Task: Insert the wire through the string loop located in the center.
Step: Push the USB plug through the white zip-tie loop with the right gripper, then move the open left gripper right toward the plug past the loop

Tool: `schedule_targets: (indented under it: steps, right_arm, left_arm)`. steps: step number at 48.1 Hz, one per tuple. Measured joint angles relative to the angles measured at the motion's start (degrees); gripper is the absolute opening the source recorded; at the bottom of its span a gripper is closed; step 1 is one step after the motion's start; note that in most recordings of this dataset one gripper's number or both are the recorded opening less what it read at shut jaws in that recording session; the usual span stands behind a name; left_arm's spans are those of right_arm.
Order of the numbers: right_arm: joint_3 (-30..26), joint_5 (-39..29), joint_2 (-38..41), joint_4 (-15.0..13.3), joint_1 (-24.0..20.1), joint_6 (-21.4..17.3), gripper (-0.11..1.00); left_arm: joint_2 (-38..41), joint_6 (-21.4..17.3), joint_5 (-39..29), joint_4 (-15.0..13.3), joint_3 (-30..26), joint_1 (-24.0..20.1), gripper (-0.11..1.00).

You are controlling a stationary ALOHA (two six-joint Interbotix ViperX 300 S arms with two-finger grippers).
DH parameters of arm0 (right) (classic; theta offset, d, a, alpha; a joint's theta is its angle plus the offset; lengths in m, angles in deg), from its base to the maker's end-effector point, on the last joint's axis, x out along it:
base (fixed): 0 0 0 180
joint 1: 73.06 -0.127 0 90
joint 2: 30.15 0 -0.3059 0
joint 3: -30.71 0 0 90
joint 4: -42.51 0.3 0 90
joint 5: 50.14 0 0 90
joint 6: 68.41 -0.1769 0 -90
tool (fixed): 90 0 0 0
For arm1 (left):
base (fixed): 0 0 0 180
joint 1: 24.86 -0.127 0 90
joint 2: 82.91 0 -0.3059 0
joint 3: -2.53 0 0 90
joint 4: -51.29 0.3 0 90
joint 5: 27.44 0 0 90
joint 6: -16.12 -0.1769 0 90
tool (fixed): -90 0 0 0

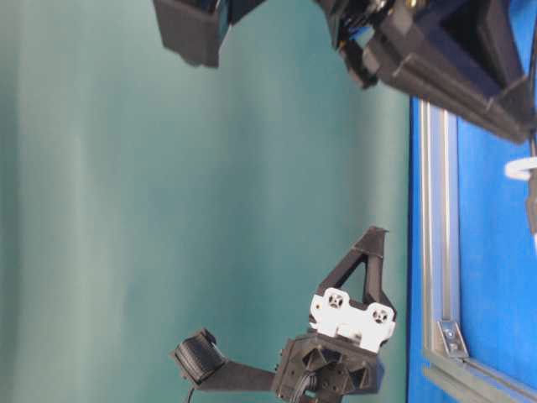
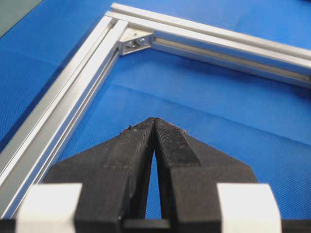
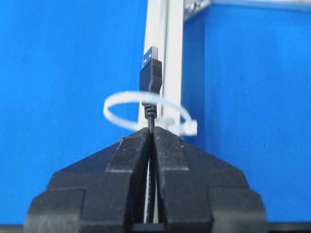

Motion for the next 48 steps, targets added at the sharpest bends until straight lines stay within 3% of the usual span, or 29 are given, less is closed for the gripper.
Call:
schedule_targets:
  steps: [31,48]
  right_arm:
    - [-1.4,0.0,1.1,0.0,0.0,0.0,-0.02]
    - [-1.4,0.0,1.1,0.0,0.0,0.0,-0.02]
  left_arm:
    - [0.0,0.2,-1.9,0.0,0.1,0.7,0.0]
    - [0.0,3.7,-2.1,0.0,0.0,7.6,0.0]
